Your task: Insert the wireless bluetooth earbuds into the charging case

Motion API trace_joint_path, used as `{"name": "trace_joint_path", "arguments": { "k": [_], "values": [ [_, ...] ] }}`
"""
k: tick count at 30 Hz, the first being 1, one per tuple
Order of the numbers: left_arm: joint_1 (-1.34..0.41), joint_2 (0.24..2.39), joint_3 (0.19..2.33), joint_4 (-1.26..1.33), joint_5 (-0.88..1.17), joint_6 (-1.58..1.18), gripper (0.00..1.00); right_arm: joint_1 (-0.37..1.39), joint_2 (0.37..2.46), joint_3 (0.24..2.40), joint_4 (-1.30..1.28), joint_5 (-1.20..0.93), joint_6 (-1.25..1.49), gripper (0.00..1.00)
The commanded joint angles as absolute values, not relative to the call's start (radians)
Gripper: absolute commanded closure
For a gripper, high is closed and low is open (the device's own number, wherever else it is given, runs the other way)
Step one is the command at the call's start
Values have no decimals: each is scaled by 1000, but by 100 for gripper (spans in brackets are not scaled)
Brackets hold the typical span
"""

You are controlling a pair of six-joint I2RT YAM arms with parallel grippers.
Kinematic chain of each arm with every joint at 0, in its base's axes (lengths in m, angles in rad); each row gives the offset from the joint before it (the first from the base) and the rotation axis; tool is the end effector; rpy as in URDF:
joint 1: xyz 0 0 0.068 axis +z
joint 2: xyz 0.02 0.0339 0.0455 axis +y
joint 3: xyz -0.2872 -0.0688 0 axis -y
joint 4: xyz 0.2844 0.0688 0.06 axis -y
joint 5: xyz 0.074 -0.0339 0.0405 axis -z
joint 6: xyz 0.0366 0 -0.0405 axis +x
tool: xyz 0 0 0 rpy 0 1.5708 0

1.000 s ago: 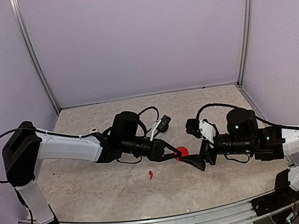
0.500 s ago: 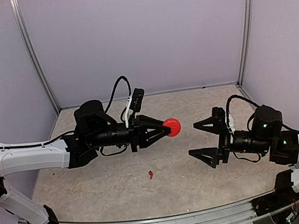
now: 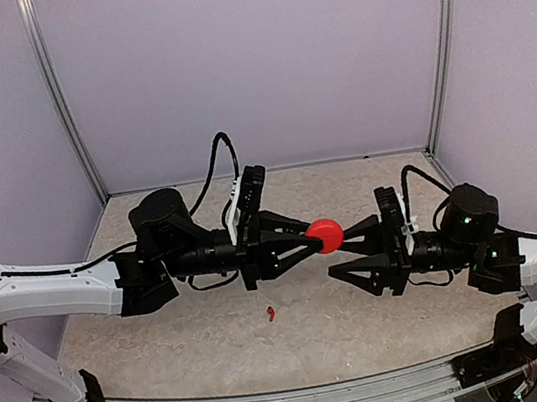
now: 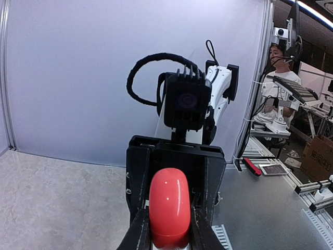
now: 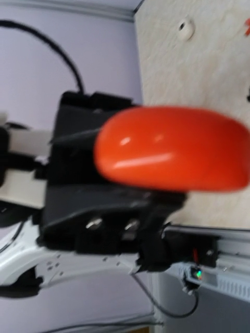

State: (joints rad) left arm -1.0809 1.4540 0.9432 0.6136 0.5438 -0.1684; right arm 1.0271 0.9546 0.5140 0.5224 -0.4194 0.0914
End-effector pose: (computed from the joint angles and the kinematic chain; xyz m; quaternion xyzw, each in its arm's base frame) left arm 0.1568 -0.3343 0.3229 0.4633 0.4914 -0.5642 0.4750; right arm 0.1134 0.2165 0.2896 -0.4355 0.5225 0.5012 0.5349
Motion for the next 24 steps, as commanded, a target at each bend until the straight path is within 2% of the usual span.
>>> {"name": "trace_joint_path", "arguments": {
  "k": [1, 9, 18, 21, 24],
  "values": [
    [-1090, 1454, 954, 655, 526, -142, 92, 1031, 962, 559, 584, -479, 118, 50],
    [-1091, 1458, 949, 658, 522, -143, 92, 1031, 966, 575, 601, -482, 115, 60],
    [-1096, 1454, 935, 654, 502, -135, 91, 1031, 999, 576, 639, -489, 143, 79],
    [-1098, 1449, 930, 642, 494, -129, 84, 1031, 1000, 578, 629, -480, 147, 87],
    [-1097, 1434, 934, 590, 478, -103, 71, 1031, 993, 585, 586, -459, 134, 91]
  ]
}}
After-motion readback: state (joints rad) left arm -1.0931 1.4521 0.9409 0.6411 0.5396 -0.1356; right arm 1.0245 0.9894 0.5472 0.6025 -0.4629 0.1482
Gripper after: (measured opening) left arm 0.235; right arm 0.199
